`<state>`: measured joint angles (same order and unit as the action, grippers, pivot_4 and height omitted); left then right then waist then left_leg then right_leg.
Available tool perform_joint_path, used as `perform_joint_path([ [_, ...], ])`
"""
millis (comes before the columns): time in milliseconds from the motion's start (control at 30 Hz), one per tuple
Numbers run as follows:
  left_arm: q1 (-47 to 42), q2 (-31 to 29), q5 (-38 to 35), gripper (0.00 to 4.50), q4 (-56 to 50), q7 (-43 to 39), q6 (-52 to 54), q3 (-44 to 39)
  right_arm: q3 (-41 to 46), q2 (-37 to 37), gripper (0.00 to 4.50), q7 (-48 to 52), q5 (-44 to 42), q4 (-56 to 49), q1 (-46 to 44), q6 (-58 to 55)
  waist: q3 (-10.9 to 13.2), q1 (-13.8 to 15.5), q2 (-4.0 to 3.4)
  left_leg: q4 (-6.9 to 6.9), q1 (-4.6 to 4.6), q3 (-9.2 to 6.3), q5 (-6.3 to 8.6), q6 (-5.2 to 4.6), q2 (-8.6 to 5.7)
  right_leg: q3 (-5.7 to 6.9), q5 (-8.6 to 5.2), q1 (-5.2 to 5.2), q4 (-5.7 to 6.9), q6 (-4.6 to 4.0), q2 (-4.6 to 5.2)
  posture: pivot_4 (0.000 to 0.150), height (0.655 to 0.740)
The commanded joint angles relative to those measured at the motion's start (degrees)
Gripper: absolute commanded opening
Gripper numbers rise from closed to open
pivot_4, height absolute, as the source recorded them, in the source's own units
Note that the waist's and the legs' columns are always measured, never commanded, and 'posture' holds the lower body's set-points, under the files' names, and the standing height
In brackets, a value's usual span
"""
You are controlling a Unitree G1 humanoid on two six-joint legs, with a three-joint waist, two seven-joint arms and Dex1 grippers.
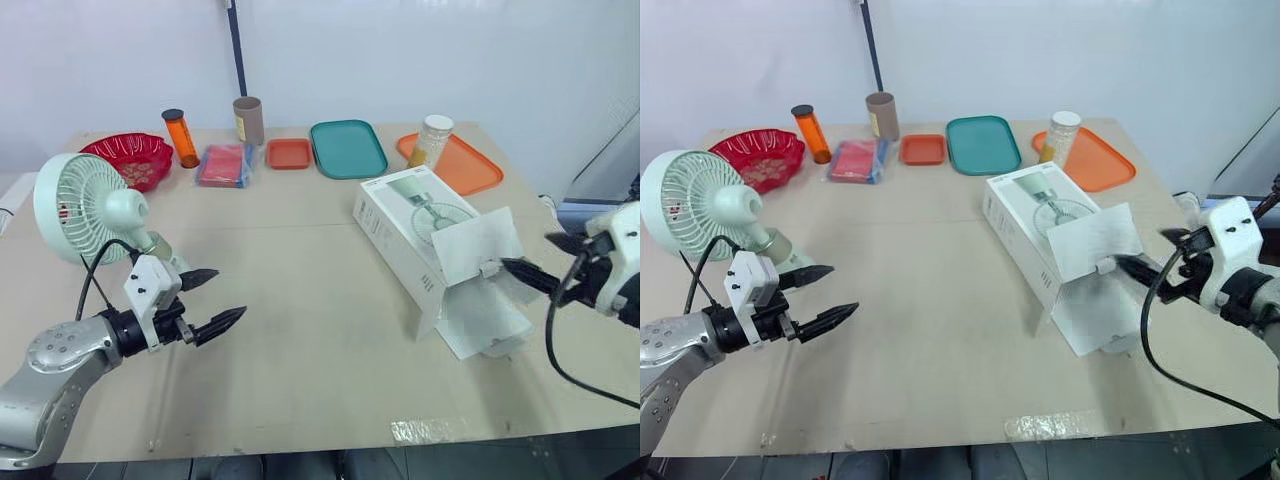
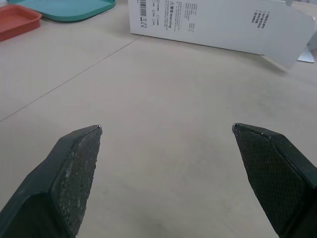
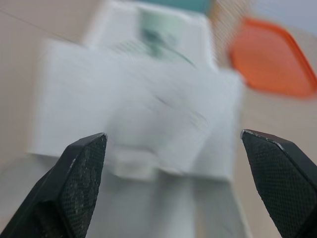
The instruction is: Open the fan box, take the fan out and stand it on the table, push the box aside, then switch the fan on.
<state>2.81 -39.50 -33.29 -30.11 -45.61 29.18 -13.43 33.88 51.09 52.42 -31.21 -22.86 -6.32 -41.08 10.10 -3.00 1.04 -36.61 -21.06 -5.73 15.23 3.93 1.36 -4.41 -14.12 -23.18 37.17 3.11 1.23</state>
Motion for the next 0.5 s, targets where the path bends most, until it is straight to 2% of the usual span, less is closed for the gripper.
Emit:
perform_joint_path([
  [33, 1.0, -0.3, -3.0, 4.5, -3.1, 0.0, 0.6, -2.1, 0.6, -1.3, 4.43, 3.3, -9.9, -5.4, -4.1, 2.2, 0.0, 0.0, 0.01, -0.01, 0.01, 0.0, 0.0, 0.0, 0.0, 0.0, 0.01, 0.02, 0.0, -0.02, 0.0, 0.15, 0.74],
  [200, 2.7, -0.5, -5.7, 4.5, -5.3, 0.5, 1.4, -3.4, -7.0, -4.5, 4.43, 0.1, -13.9, -4.9, -13.9, 3.1, 0.0, 0.3, 0.05, -0.05, 0.02, 0.0, 0.0, 0.0, -0.01, 0.0, 0.12, -0.01, -0.02, -0.2, 0.02, 0.15, 0.74],
  [333, 5.1, -0.3, -5.9, 4.5, -7.4, 1.2, 0.7, -4.1, -19.1, -10.2, 4.43, -1.3, -10.8, -2.2, -20.0, 4.8, 0.0, 0.2, 0.08, -0.04, 0.0, 0.0, 0.01, -0.02, -0.02, 0.0, 0.12, -0.06, -0.01, -0.22, 0.02, 0.15, 0.74],
  [500, 10.9, 1.6, -4.9, 4.5, -10.0, 3.7, -0.7, -5.9, -29.6, -15.1, 4.43, 0.3, -5.6, 2.2, -22.5, 8.8, 0.0, 0.3, 0.07, -0.03, -0.03, 0.0, 0.01, -0.02, -0.01, 0.0, 0.13, -0.1, -0.01, -0.24, 0.04, 0.15, 0.74],
])
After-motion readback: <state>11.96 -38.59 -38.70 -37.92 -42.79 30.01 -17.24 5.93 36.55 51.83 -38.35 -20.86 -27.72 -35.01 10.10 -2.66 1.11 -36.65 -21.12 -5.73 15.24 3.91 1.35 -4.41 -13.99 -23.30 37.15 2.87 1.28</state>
